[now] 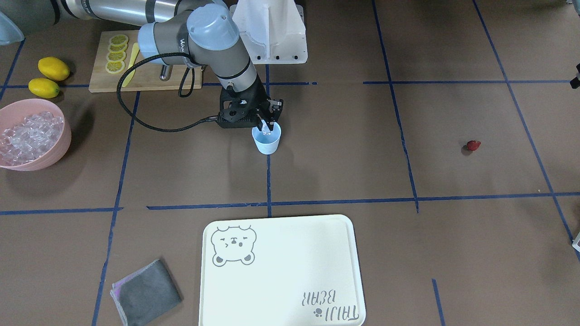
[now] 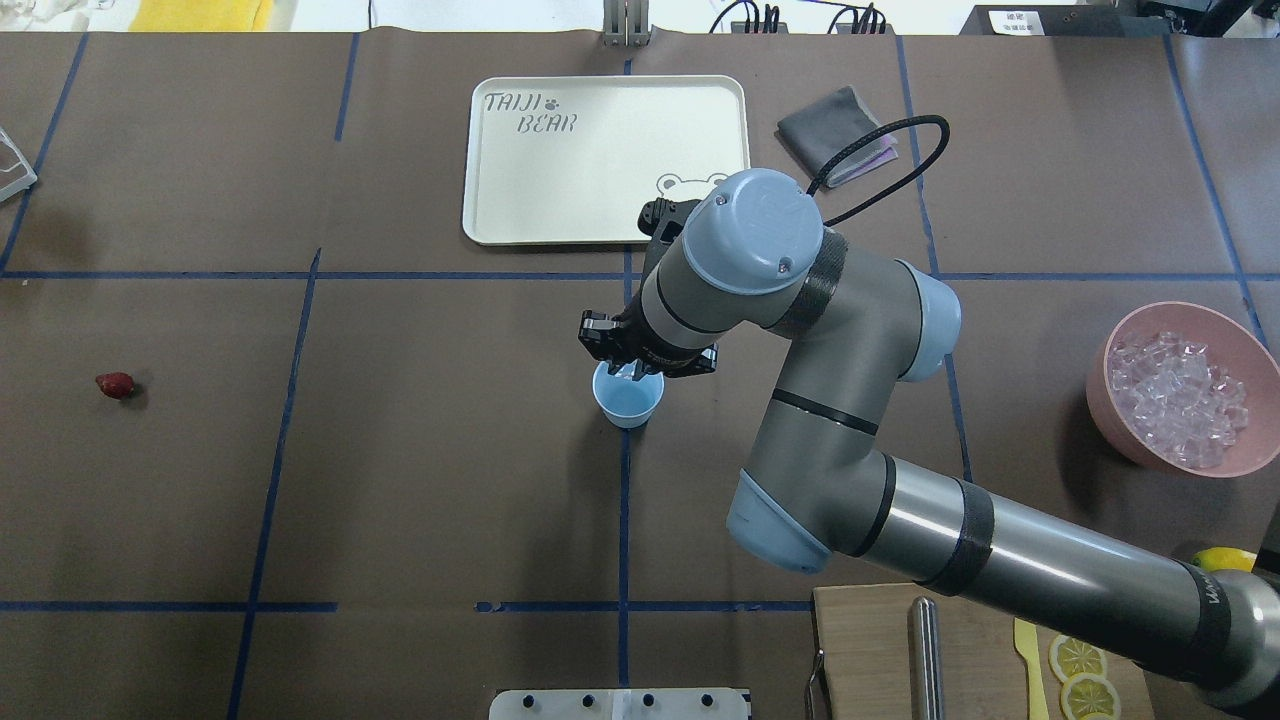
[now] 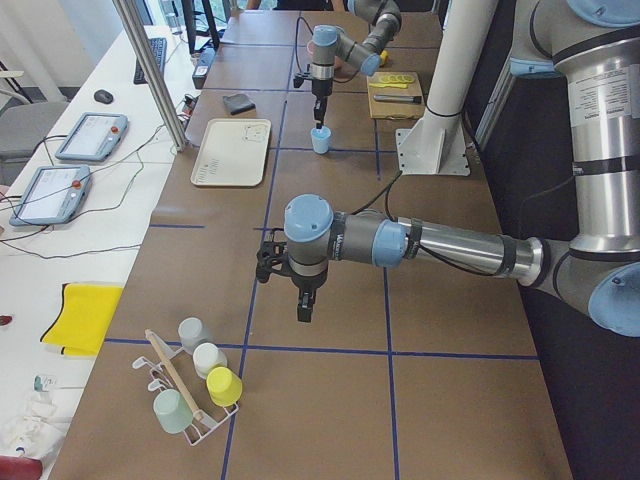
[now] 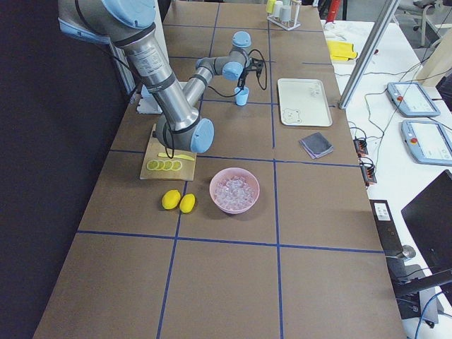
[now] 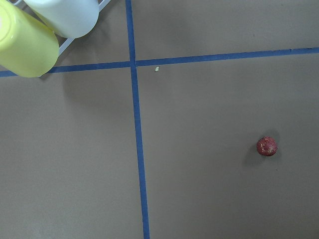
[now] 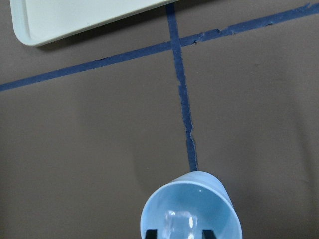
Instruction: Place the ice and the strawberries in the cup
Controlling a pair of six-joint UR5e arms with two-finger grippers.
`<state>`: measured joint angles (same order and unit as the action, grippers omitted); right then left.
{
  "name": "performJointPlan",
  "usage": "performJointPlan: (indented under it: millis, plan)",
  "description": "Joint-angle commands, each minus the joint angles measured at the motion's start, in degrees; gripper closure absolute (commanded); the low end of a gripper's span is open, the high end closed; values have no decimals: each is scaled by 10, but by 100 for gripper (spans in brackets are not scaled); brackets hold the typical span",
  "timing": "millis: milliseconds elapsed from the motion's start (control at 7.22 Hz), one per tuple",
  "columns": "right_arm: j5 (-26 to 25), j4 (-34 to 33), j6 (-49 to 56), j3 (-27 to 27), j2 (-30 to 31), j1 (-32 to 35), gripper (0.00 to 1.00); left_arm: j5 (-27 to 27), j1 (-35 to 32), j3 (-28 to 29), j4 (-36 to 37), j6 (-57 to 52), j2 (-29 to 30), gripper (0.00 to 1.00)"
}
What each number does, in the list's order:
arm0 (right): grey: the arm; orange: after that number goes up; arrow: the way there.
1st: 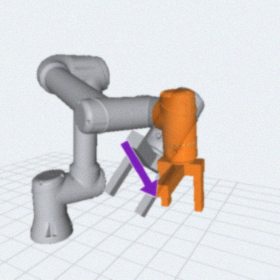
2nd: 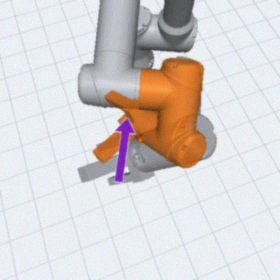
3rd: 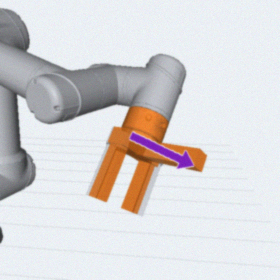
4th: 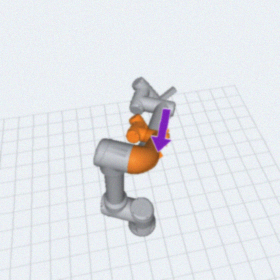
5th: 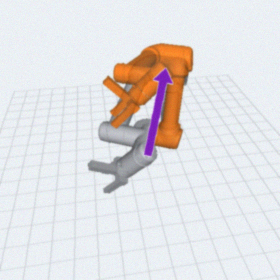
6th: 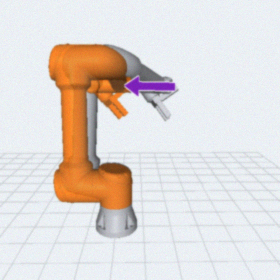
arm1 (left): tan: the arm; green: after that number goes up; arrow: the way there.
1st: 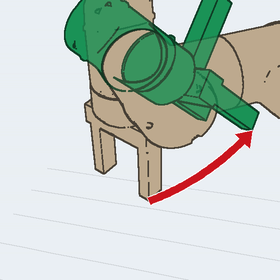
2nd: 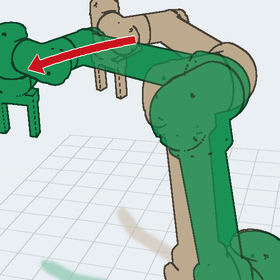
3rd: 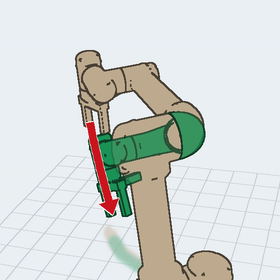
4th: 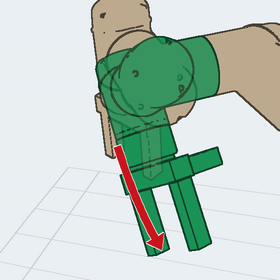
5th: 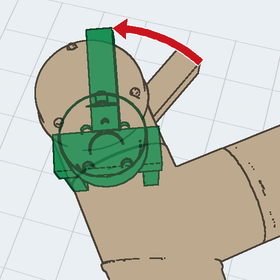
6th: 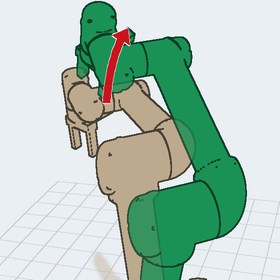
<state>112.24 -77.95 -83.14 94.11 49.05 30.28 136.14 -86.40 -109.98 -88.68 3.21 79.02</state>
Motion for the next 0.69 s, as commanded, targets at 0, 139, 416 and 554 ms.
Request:
performJointPlan:
  millis: [0, 139, 416, 554]
  plan:
    - [0, 0, 0, 0, 0, 0, 26, 0, 0, 1, 0, 0, 0, 0]
    - [9, -4, 2, 12, 3, 20, 25, 0, 0, 2, 0, 0, 0, 0]
    - [79, -4, 9, 118, 113, 105, 27, 0, 0, 4, 1, 0, -1, 0]
    - [137, -4, 31, 154, 181, 179, 28, 0, 0, 4, 1, 0, -1, 0]
